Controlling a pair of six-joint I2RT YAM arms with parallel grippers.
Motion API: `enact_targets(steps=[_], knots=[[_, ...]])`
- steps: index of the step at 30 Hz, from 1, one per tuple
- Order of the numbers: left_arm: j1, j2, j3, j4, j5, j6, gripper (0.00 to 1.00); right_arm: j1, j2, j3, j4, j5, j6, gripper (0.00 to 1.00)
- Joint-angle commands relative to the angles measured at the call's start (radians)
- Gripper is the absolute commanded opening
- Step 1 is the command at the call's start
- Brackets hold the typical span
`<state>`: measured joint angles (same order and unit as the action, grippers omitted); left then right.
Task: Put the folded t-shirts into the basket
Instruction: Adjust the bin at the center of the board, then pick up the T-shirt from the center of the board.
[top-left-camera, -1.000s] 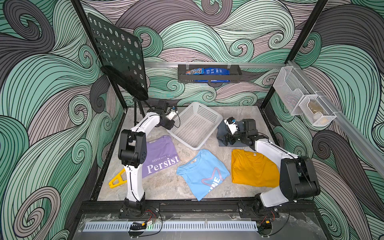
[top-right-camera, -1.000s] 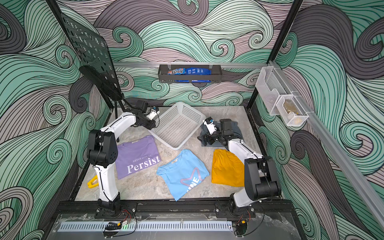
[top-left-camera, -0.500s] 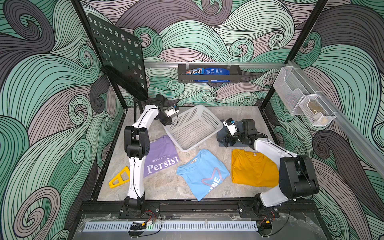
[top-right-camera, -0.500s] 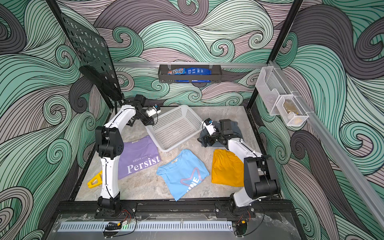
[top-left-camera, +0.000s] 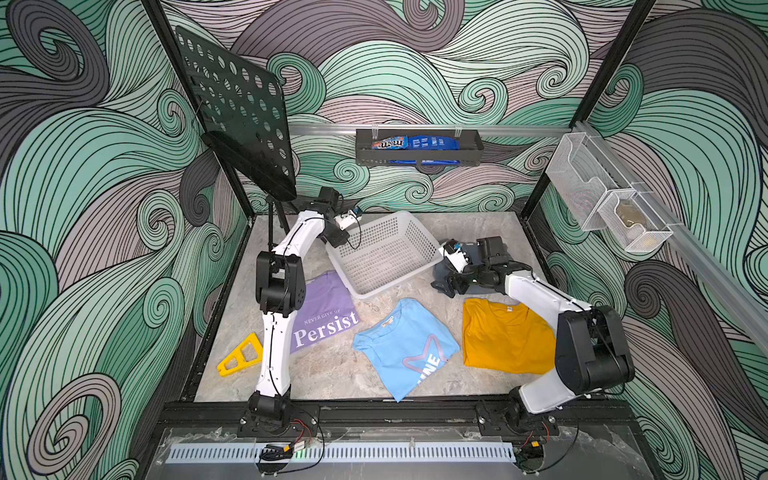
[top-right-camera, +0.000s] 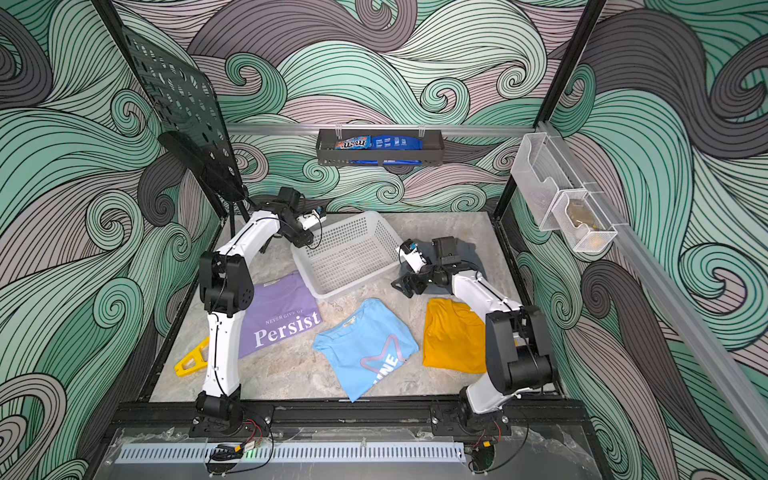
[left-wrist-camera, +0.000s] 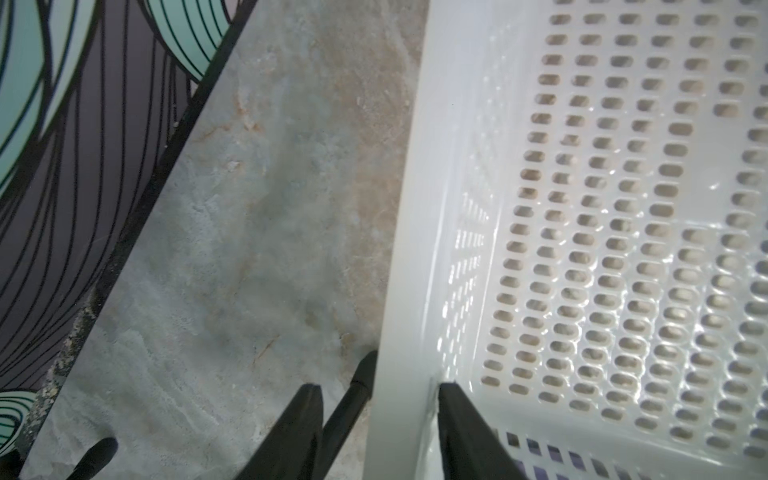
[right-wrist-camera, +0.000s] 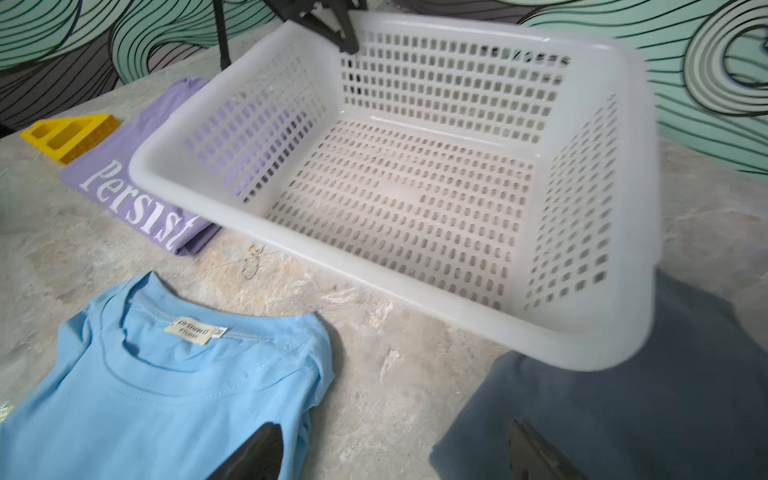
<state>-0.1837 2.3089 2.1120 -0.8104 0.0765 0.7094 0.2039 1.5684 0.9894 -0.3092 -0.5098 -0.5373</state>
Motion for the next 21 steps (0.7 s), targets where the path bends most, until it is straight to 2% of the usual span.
enact_targets(steps=[1, 6, 7, 9, 11, 16, 19, 21], knots=[[-0.007, -0.122, -0.07, 0.065, -0.033, -0.101, 0.52, 0.099, -0.017, -0.04, -0.154, 0.05, -0.14, 0.84], [-0.007, -0.311, -0.228, 0.058, 0.018, -0.179, 0.6, 0.268, -0.085, -0.152, -0.093, 0.106, -0.215, 0.81], [-0.008, -0.347, -0.26, 0.049, 0.039, -0.185, 0.66, 0.302, -0.088, -0.164, -0.071, 0.118, -0.212, 0.8], [-0.008, -0.427, -0.325, 0.029, 0.073, -0.201, 0.71, 0.355, -0.075, -0.179, -0.034, 0.139, -0.201, 0.78], [-0.008, -0.499, -0.386, -0.013, 0.109, -0.204, 0.73, 0.389, -0.039, -0.174, -0.016, 0.148, -0.191, 0.76], [-0.009, -0.702, -0.584, -0.187, 0.28, -0.14, 0.72, 0.362, 0.079, -0.136, -0.074, 0.114, -0.175, 0.73], [-0.021, -0.827, -0.733, -0.244, 0.401, -0.119, 0.71, 0.282, 0.083, -0.153, -0.093, 0.113, -0.171, 0.71], [-0.051, -0.915, -0.837, -0.245, 0.441, -0.11, 0.71, 0.229, 0.067, -0.172, -0.11, 0.121, -0.176, 0.68]])
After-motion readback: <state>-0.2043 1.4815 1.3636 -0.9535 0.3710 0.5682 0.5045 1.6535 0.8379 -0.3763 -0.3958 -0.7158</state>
